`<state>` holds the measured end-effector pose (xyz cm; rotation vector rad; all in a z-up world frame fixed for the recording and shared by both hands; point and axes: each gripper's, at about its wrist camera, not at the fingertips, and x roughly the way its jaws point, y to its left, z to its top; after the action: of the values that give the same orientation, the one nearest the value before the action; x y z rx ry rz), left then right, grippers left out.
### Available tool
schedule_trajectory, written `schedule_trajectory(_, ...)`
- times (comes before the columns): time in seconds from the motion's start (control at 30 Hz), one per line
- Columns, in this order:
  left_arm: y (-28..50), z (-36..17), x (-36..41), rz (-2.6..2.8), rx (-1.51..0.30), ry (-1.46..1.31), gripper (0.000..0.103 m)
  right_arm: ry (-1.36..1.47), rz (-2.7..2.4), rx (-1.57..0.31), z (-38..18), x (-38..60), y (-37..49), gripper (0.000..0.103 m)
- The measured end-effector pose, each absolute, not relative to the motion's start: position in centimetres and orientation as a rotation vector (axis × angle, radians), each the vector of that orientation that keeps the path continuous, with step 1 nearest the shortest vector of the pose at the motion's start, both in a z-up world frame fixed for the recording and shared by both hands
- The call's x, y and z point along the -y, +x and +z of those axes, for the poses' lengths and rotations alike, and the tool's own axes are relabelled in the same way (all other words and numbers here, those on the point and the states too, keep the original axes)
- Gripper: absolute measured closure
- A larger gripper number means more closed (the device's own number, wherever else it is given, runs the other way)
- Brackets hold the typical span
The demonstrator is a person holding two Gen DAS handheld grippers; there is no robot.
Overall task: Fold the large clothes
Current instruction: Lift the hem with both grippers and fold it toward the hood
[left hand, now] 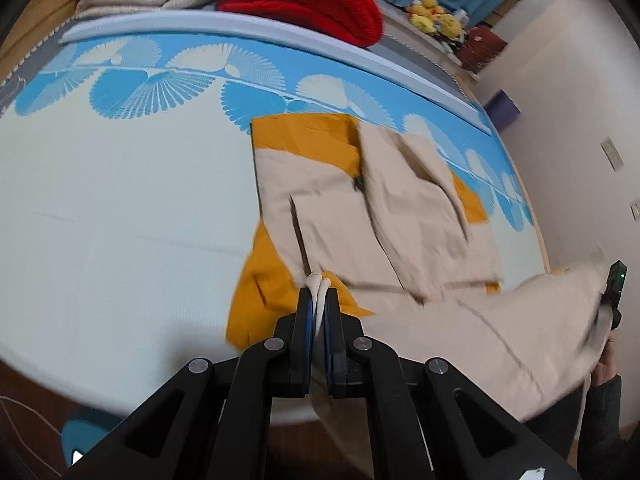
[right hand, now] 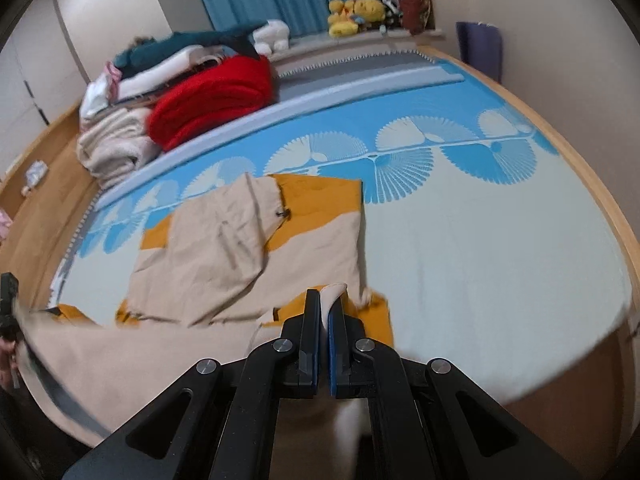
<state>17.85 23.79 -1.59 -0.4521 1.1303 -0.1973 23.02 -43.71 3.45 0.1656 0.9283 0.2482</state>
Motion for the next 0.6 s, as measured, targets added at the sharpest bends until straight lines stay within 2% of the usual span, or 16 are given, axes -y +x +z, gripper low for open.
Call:
schedule_trajectory(0.13, 21.4, -5.7, -24.1, -0.164, -1.122, -0.493, 0.097, 0.164, 0.211, -1.001, 0.0, 41.9, 30.1, 0.1)
schedule_trajectory(0.2, 22.8, -8.4, -24.3, -0.11, -1.227, -0.522, 0.097, 0.174, 0.196, -1.015, -2.4, 41.1, 32.4, 0.1)
schedule_trajectory(0.27, 23.4, -8.3, -24.7, -0.101, -1.205, -0.554, 0.092, 0.16, 0.161, -1.064, -5.2, 40.3, 33.9, 0.1)
schedule_trajectory(0.4, 23.5, -8.1, -25.5, -0.061, -1.185, -0.584, 0.089, 0.166, 0.162, -1.043, -6.2, 39.8, 34.7, 0.099)
schedule_trajectory(0.47, 23.1, -7.7, -26.6, -0.035, -1.152, -0.62, 0.085, 0.224, 0.152, -1.038, -6.0, 40.5, 35.0, 0.093)
schedule_trajectory(0.57, 22.3, -7.1, -29.2, 0.057, -1.087, -0.678, 0.081, 0.321, 0.083, -0.905, -3.9, 43.2, 34.4, 0.083)
schedule_trajectory(0.6, 22.0, -7.2, -29.7, 0.08, -1.087, -0.69, 0.081, 0.337, 0.068, -0.892, -3.6, 43.8, 34.3, 0.073)
